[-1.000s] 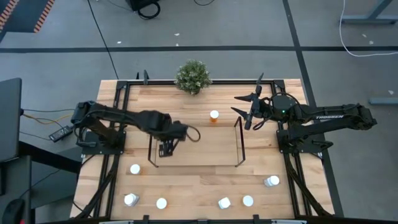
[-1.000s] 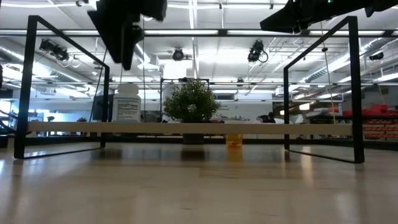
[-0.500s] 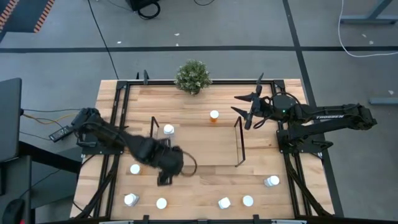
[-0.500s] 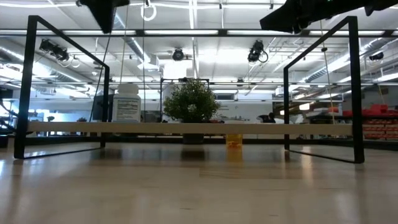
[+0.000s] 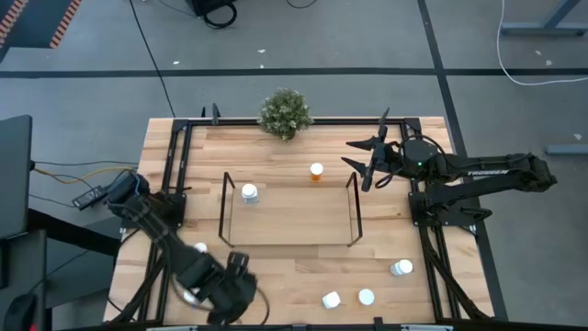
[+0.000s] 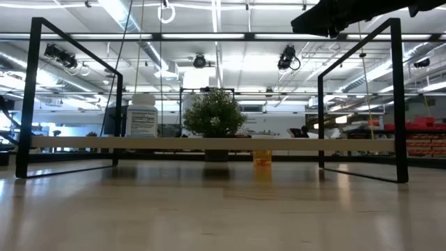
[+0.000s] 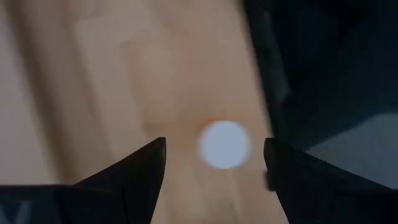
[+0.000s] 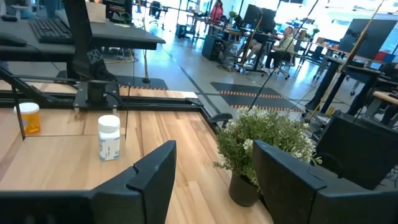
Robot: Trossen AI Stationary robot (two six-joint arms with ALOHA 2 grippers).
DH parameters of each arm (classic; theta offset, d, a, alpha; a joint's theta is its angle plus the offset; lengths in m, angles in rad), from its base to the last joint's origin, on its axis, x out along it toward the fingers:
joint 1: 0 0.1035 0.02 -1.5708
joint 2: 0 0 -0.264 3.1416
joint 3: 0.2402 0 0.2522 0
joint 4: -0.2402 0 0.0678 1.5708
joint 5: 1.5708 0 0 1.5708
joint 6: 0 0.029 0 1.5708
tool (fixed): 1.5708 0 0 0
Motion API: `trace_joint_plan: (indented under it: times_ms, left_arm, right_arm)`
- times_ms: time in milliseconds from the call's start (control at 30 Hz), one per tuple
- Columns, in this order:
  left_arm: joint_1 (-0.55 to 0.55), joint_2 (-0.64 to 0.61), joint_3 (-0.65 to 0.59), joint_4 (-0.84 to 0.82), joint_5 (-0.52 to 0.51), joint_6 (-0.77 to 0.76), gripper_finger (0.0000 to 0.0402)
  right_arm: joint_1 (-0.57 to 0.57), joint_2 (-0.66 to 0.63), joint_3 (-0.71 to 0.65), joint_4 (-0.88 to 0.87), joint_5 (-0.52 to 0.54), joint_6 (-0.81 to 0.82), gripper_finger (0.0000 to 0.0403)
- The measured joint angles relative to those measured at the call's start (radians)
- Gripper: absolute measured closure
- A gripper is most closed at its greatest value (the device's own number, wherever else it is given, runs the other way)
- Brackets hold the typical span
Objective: Pick and place medicine bottles onto shelf by color
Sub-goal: Put the bottom left orange pill bottle on the shelf
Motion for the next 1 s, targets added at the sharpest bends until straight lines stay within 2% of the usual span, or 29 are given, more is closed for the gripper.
trace_joint_plan:
  times_ms: [233, 467, 833, 1000]
  left_arm:
    - [-0.037, 0.046, -0.005, 0.011, -0.023, -0.035, 0.0124]
    - [-0.026, 0.16, -0.005, 0.072, 0.069, 0.002, 0.0124]
    - [-0.022, 0.182, -0.005, 0.042, 0.076, -0.003, 0.0124]
    - [-0.022, 0.197, -0.005, 0.042, 0.072, -0.003, 0.0105]
  right_arm:
    - [0.0, 0.0, 0.0, -0.003, 0.0, 0.007, 0.0184]
    - [0.0, 0.0, 0.0, -0.015, 0.0, 0.013, 0.0184]
    - [0.0, 0.0, 0.0, -0.014, 0.0, 0.013, 0.0184]
    - [0.0, 0.0, 0.0, -0.014, 0.0, 0.013, 0.0184]
